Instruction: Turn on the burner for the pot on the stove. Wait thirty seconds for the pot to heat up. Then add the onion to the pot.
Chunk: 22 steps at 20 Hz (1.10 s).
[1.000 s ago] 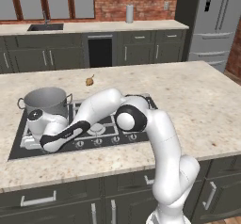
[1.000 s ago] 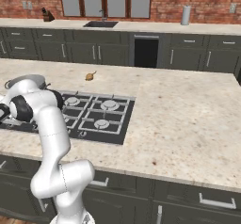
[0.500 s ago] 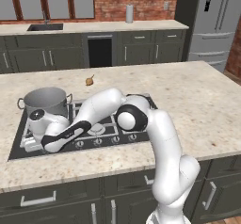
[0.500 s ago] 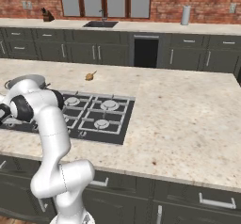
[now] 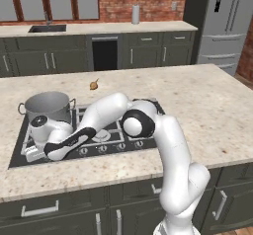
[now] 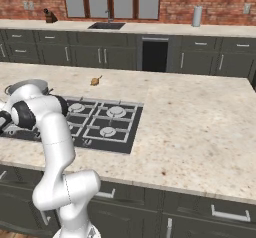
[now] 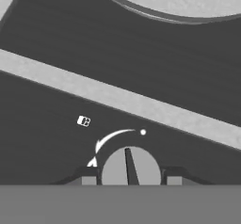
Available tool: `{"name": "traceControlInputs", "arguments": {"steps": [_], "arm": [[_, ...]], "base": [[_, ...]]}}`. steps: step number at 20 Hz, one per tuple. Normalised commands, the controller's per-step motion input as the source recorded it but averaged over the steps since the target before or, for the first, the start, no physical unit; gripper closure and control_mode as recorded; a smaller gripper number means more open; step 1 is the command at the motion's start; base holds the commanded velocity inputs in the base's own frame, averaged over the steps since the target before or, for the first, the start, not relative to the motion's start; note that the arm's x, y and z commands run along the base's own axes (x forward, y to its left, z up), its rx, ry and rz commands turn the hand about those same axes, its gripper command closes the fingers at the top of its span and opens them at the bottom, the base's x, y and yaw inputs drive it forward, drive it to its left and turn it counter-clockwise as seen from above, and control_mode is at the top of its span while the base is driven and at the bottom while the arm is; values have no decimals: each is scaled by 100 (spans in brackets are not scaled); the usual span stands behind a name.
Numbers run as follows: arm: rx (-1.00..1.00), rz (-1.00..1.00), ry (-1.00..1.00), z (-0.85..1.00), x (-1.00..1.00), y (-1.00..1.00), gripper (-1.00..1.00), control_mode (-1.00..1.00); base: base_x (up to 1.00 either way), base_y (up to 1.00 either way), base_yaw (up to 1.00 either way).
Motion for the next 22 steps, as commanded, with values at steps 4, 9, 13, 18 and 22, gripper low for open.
{"name": "traceControlInputs", "arguments": {"steps": [4,9,13,18,22], "arm": [[-15,27,-1,-27,0,-1,100,-100],[-11,34,0,-34,0,0,100,-100],[-10,35,3,-43,0,0,100,-100],[-4,27,2,-27,-10,1,100,-100],[0,16,2,-4,-1,8,100,-100]], "base": [[0,0,0],[0,0,0],[0,0,0],[0,0,0],[0,0,0]]}}
